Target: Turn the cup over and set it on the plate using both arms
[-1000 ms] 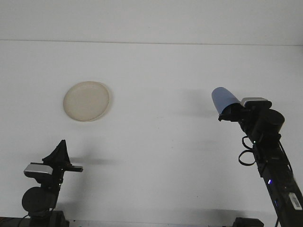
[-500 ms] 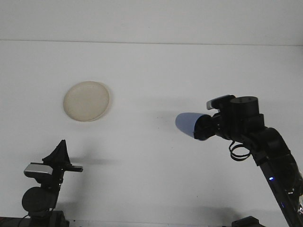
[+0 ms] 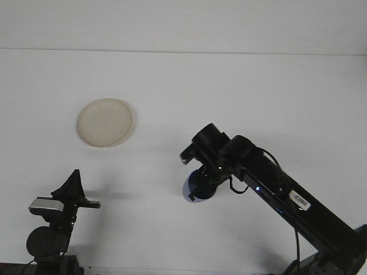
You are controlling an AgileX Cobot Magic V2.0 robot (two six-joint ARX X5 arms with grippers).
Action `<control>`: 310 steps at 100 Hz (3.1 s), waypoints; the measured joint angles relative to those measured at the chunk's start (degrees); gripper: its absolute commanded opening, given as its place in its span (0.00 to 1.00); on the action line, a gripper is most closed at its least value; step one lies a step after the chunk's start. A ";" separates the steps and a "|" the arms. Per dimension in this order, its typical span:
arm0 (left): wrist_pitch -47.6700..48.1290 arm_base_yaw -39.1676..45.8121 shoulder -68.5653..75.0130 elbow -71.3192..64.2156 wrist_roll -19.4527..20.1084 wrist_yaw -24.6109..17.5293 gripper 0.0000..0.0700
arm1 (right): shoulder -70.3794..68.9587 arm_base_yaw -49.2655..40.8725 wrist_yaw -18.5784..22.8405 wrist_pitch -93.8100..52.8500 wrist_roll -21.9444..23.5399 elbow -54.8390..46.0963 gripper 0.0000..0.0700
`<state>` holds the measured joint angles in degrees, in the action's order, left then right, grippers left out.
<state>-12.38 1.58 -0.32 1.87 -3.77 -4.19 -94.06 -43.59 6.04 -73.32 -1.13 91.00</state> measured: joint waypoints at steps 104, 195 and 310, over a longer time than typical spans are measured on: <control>0.00 0.00 0.00 0.00 0.00 0.00 0.02 | -13.25 -6.23 -4.22 0.94 -0.68 0.13 0.30; -0.09 0.00 0.00 0.04 -15.98 -3.06 0.02 | 21.44 5.70 -3.04 16.06 -1.70 -0.37 0.46; 36.13 -11.15 -52.72 52.57 -4.46 -19.34 0.60 | 78.86 23.82 -9.09 49.90 -1.92 -61.00 0.46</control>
<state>23.75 -9.56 -53.04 54.43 -8.23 -23.53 -15.20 -19.77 -3.05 -23.42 -3.05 30.00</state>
